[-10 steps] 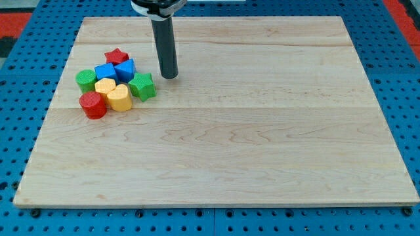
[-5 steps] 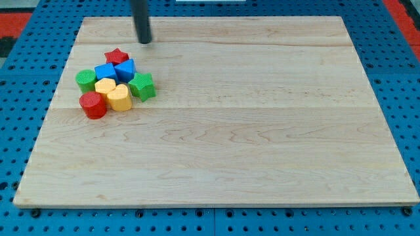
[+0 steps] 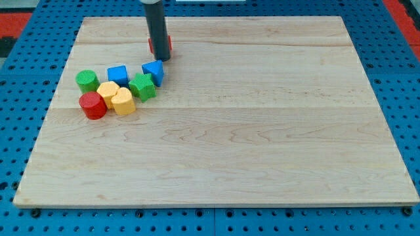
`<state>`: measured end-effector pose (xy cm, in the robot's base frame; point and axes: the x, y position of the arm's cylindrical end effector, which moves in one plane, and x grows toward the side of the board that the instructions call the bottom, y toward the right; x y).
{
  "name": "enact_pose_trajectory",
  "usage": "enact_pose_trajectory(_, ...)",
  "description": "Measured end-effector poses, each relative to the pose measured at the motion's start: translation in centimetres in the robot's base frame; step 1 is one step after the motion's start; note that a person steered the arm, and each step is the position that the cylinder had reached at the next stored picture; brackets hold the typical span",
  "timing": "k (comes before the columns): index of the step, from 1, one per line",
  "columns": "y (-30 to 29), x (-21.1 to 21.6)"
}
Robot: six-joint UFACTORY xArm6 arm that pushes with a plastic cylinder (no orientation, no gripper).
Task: Move the red star to the top center
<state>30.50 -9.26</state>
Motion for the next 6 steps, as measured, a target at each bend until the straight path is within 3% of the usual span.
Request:
enact_pose_trajectory(1,-1.4,-2.0)
enact_pose_trajectory(2,-7.1,-2.0)
enact_pose_trajectory(4,-0.6,-5.6)
enact_pose_trajectory(5,5.6,-5.6)
enact_pose_trajectory(6,8.3,-5.0)
